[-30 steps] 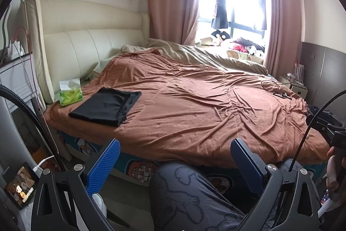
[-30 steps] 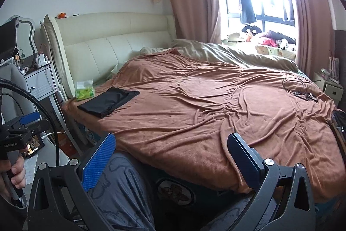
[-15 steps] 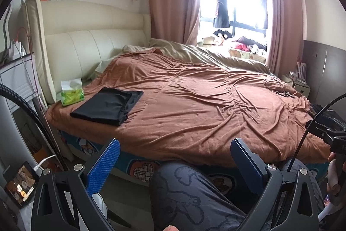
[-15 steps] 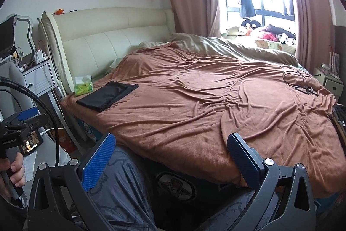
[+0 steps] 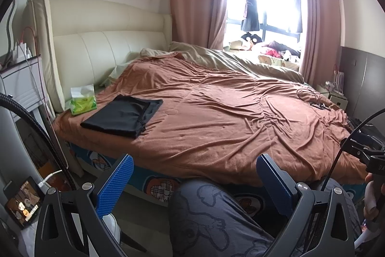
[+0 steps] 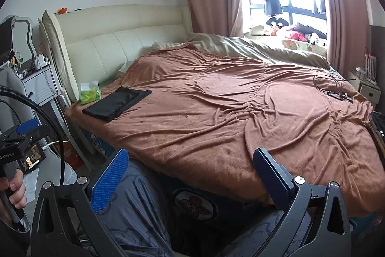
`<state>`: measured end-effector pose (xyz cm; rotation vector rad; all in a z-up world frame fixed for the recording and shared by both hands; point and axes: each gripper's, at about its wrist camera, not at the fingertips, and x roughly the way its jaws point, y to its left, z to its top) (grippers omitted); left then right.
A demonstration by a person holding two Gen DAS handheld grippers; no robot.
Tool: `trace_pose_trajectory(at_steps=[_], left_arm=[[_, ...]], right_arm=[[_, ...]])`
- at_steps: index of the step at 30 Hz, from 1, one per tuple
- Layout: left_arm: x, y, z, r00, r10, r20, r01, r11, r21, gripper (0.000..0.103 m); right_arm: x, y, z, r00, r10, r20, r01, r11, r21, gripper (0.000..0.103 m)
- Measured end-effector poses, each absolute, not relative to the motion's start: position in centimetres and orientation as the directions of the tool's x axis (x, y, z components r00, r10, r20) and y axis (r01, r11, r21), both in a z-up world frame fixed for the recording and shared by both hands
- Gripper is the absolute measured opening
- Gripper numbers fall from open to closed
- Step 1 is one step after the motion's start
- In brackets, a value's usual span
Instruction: Fold small clothes
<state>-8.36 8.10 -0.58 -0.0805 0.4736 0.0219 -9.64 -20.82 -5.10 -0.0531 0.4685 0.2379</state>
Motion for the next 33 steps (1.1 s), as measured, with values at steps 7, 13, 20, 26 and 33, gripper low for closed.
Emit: trace_pose_trajectory(at_steps=[7,13,20,26,33], left_arm=[[-8.50,8.19,-0.39,0.893,0.009,-0.449,-0.046,0.996,-0.070,0.103],[-8.56,8.01,-0.26,0.895,0.013,-0.446,-0.044,0.997,-0.059,0.103],[-8.54,7.84,-0.19,0.895,0.009,-0.446,-0.040,0.997,-0.059,0.103],[-8.53,7.63,-0.10,0.896,0.003,-0.445,-0.034,0.998,-0.060,0.103],[-8.69,7.40,0.02,0.896,-0.003,-0.444,-0.028,0.998,-0.064,0.103]], right_arm=[[-9.63,-21.04,-5.04,0.866,0.217,-0.450,-0.237,0.971,0.012,0.103],[-9.64,-21.14,-5.00,0.866,0.216,-0.451,-0.236,0.972,0.011,0.103],[-9.76,-21.22,-4.84,0.867,0.212,-0.451,-0.231,0.973,0.013,0.103],[-9.77,-21.20,-4.76,0.868,0.211,-0.450,-0.229,0.973,0.015,0.103],[-9.73,-21.28,-4.80,0.868,0.211,-0.450,-0.230,0.973,0.014,0.103]])
